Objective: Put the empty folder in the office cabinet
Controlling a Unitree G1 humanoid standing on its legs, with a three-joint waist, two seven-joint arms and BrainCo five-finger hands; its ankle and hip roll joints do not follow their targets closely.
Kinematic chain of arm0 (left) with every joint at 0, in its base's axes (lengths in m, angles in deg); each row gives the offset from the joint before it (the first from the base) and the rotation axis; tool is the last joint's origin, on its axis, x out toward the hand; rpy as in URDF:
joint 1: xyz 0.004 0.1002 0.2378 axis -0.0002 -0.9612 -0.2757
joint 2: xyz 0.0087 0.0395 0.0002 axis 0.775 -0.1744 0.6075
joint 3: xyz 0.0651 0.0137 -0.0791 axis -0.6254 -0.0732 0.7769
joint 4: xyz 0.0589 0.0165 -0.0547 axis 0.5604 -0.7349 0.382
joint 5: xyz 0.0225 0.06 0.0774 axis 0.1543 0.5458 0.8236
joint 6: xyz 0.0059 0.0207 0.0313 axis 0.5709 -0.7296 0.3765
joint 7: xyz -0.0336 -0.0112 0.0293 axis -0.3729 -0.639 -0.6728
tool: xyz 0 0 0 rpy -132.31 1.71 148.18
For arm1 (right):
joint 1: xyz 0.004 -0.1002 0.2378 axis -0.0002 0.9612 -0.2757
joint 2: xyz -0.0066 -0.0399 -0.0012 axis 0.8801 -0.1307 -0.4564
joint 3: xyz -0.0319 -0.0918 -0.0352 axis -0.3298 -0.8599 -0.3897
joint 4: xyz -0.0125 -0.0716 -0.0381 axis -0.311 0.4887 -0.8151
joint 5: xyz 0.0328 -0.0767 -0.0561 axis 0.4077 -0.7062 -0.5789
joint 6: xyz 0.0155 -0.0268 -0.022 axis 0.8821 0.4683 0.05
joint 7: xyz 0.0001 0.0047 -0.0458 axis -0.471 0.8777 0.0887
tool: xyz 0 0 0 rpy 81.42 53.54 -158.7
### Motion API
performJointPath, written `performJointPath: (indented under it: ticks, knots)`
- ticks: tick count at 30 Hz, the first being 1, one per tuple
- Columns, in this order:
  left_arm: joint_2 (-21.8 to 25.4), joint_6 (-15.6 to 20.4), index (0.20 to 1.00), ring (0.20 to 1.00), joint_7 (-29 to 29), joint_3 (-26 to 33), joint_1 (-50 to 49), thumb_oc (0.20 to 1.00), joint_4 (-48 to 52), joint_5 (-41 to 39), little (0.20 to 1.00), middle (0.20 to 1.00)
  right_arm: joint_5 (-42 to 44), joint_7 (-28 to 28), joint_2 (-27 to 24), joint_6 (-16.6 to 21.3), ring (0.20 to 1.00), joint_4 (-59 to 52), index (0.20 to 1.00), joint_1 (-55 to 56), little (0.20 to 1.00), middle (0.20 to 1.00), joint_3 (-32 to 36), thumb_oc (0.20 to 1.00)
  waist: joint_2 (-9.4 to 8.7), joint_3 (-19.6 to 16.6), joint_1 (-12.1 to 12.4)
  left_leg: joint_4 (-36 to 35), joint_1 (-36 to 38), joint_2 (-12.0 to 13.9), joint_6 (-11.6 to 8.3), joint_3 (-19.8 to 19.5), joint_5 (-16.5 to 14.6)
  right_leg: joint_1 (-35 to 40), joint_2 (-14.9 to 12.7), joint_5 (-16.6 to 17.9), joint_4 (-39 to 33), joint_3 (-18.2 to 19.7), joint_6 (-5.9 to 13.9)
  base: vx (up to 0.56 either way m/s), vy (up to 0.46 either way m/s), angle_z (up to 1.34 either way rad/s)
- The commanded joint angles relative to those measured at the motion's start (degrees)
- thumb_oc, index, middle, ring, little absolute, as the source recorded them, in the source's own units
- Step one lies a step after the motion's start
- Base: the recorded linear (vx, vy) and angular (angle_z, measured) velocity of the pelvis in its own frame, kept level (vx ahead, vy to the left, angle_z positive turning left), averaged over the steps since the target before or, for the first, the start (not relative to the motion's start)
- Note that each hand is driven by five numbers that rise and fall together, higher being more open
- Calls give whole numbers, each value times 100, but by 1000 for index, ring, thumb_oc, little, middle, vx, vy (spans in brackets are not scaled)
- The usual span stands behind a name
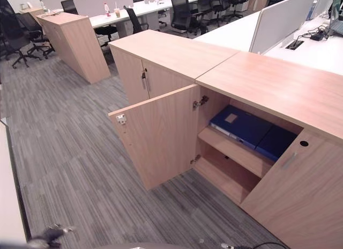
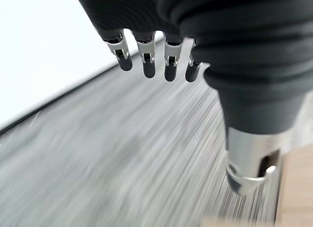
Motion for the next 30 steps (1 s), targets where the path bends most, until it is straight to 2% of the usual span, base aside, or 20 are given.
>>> performJointPath:
  ticks: [1,4,13,14,15,17,18,19,20,21,22,23,24,25,26,30]
  knots:
    - [281,245,1000,1000,181,223,661,1000,8,307,1000,1000,172,-130,6,62,1000,225,1000,4,1000,1000,-91,1000,95,-2,46,4,-80,-51,-72,233,-648,-105,14,487,-357,362,190,15,6,-19]
    - [543,273,1000,1000,189,87,974,1000,122,346,1000,1000,126,-148,-31,58,1000,264,1000,30,1000,1000,-97,1000,48,-24,-35,4,-47,-39,-56,321,-682,-123,30,548,-429,451,228,20,0,-18]
    - [409,374,1000,1000,302,-237,1345,1000,476,430,1000,1000,62,-184,-142,98,1000,285,1000,156,1000,1000,-13,1000,-29,-53,-339,4,68,1,-28,562,-774,-201,71,598,-488,712,267,21,3,-22]
    - [1989,349,1000,1000,-246,-742,2547,1000,-12,394,1000,1000,-1,-15,-385,83,1000,267,1000,79,1000,1000,-87,1000,65,-124,-516,4,93,10,-31,644,-787,-235,84,675,-497,811,306,40,15,-13]
    - [1579,379,1000,1000,-7,-638,2264,1000,-37,348,1000,1000,82,-87,-275,131,1000,263,1000,87,1000,1000,-29,1000,7,-82,-513,4,115,22,-36,710,-793,-254,83,659,-500,848,305,31,10,-19]
    - [1686,422,1000,1000,-11,-496,2078,1000,-166,356,1000,1000,79,-72,-284,102,1000,248,1000,146,1000,1000,-114,1000,27,-85,-512,4,133,37,-36,761,-813,-276,90,651,-507,898,301,16,-12,-36]
    - [1564,350,1000,1000,68,-1036,2921,1000,-592,581,1000,1000,-33,-77,-173,119,1000,183,1000,52,1000,1000,-384,1000,12,-100,-667,4,186,74,-44,915,-836,-332,130,668,-520,1049,293,61,-17,-32]
    - [1774,357,1000,1000,13,-959,2936,1000,-921,507,1000,1000,-76,-44,-228,119,1000,139,1000,61,1000,1000,-469,1000,6,-113,-747,4,217,82,-46,1002,-855,-363,144,700,-539,1133,303,67,-23,-18]
    - [1469,318,1000,1000,6,-1361,3380,1000,-1121,717,1000,1000,-172,-31,-161,102,1000,46,1000,31,1000,1000,-682,1000,19,-122,-940,4,240,99,-52,1094,-871,-418,173,724,-547,1240,306,22,-18,-22]
    - [1094,253,1000,1000,209,-1459,3434,1000,-1186,904,1000,1000,-245,-63,-80,132,1000,-27,1000,26,1000,1000,-681,1000,-42,-96,-991,4,250,127,-56,1174,-879,-453,192,720,-560,1304,300,6,-19,-56]
    - [1079,248,1000,1000,222,-1455,3430,1000,-1184,912,1000,1000,-247,-65,-88,130,1000,-32,1000,34,1000,1000,-677,1000,-34,-100,-978,4,251,128,-57,1183,-880,-458,193,720,-559,1314,299,17,-21,-79]
    - [1005,343,1000,1000,199,-975,3074,1000,-1386,563,1000,1000,-247,-82,-209,112,1000,46,1000,-25,1000,1000,-688,1000,-93,-124,-1043,4,282,151,-59,1283,-912,-498,243,716,-612,1436,288,29,-10,-44]
    - [916,289,1000,1000,152,-978,3116,1000,-1423,472,1000,1000,-250,-135,-224,118,1000,17,1000,-65,1000,1000,-690,1000,-114,-133,-1087,4,291,168,-55,1318,-923,-508,266,708,-627,1464,284,40,-9,-47]
    - [924,249,1000,1000,125,-1321,3675,1000,-1471,487,1000,1000,-238,-132,-226,102,1000,-45,1000,-76,1000,1000,-694,1000,-100,-131,-1152,4,292,185,-54,1349,-933,-546,288,724,-631,1515,294,26,1,-45]
    - [831,205,1000,1000,193,-1131,3507,1000,-1382,333,1000,1000,-186,-151,-240,98,1000,-37,1000,-111,1000,1000,-648,1000,-125,-97,-1150,4,295,207,-56,1373,-924,-570,310,708,-638,1560,280,12,8,-36]
    - [1519,201,1000,1000,106,-350,2929,1000,-1534,-49,1000,1000,29,-104,-329,128,1000,-107,1000,-57,1000,1000,-451,1000,-238,-21,-1084,4,266,271,-64,1469,-932,-699,389,765,-643,1662,307,1,4,-25]
